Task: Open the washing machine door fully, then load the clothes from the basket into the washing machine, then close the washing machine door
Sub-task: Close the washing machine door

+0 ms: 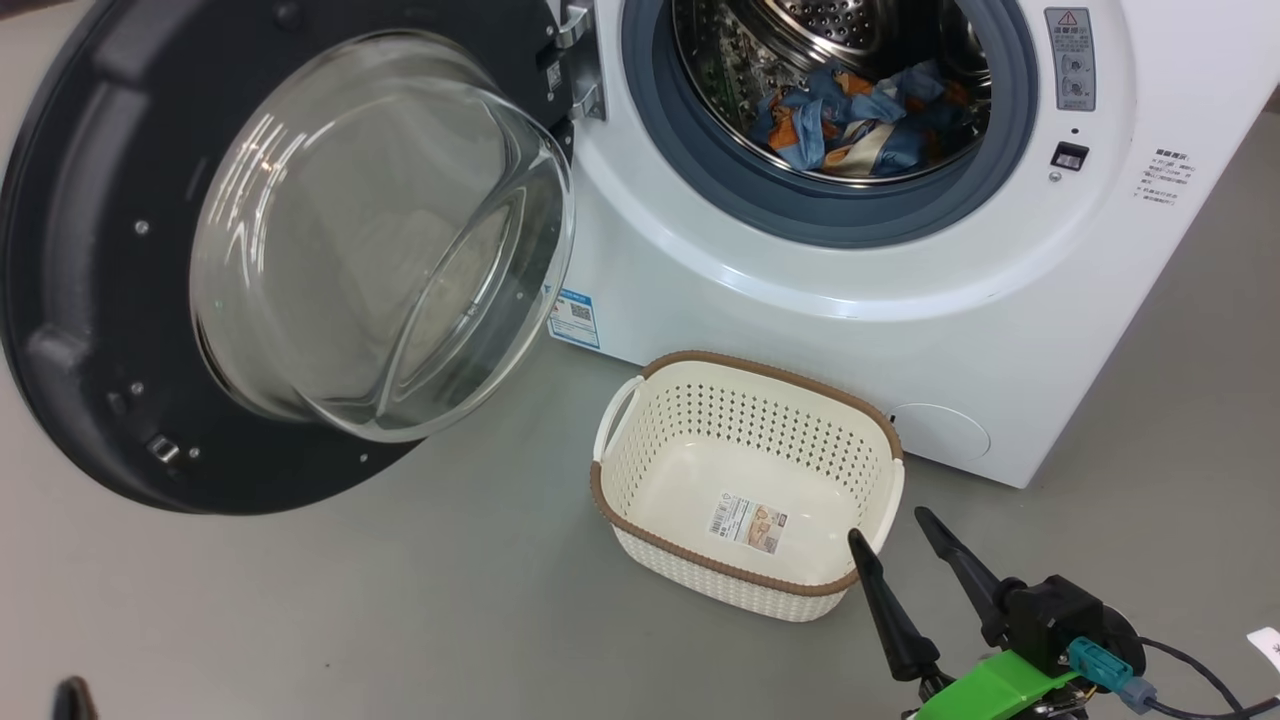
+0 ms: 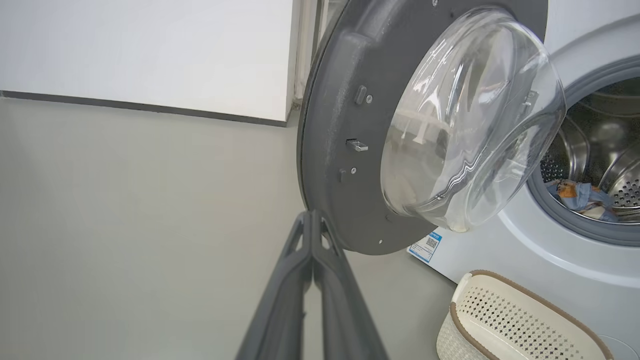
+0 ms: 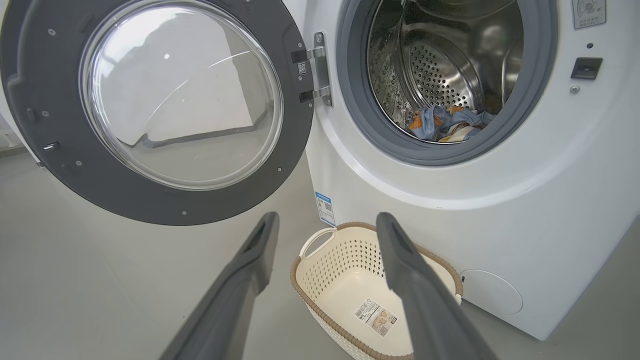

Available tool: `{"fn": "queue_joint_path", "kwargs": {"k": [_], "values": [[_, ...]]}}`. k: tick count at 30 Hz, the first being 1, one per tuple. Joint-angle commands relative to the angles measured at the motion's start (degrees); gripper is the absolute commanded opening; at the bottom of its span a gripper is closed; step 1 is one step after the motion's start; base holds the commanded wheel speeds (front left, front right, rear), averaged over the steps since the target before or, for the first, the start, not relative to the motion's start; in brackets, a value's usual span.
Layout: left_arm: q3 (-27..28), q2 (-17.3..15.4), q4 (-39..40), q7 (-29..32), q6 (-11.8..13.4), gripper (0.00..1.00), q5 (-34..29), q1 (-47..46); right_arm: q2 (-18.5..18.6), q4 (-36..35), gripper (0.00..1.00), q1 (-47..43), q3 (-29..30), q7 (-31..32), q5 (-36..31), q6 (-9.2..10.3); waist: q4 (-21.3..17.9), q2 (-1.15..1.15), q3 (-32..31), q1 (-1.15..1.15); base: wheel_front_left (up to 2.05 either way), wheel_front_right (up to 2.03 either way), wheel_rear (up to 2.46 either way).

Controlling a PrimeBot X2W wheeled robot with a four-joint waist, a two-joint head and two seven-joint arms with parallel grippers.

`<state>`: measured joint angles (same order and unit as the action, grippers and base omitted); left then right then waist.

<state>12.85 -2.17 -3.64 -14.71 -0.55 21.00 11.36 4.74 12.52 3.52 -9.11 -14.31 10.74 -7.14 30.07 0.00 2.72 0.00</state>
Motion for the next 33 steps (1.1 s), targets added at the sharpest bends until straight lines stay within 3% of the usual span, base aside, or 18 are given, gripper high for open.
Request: {"fn": "queue_joint_path", "kwargs": {"k": [1,9,20,33], "values": [[3.04,-0.71,1.27,-0.29,-0.81,0.0,1.83,-3.24,-0.27,-1.42,1.0,0.96,-1.14,-0.69,0.25,-0.35,-0.04,0.0,0.02,0.0,0.0,0.0,0.0],[9.2,-1.33,-3.57,-0.29,-5.74,0.0,10.48,-10.48,-0.38,-1.55,1.0,0.75,-0.68,-0.69,0.63,-0.35,-0.16,0.0,0.44,0.0,0.0,0.0,0.0],[11.83,-9.21,-11.15,2.4,-6.79,0.0,21.74,-22.62,0.09,-1.54,1.0,1.54,-1.22,-0.69,0.82,-0.35,-1.48,0.0,1.51,0.0,0.0,0.0,0.0],[17.07,-19.18,-26.53,18.97,-6.67,0.0,42.31,-40.01,1.35,-1.56,1.0,3.31,-2.37,-0.69,1.13,-0.35,-5.22,0.0,4.19,0.0,0.0,0.0,0.0]]}}
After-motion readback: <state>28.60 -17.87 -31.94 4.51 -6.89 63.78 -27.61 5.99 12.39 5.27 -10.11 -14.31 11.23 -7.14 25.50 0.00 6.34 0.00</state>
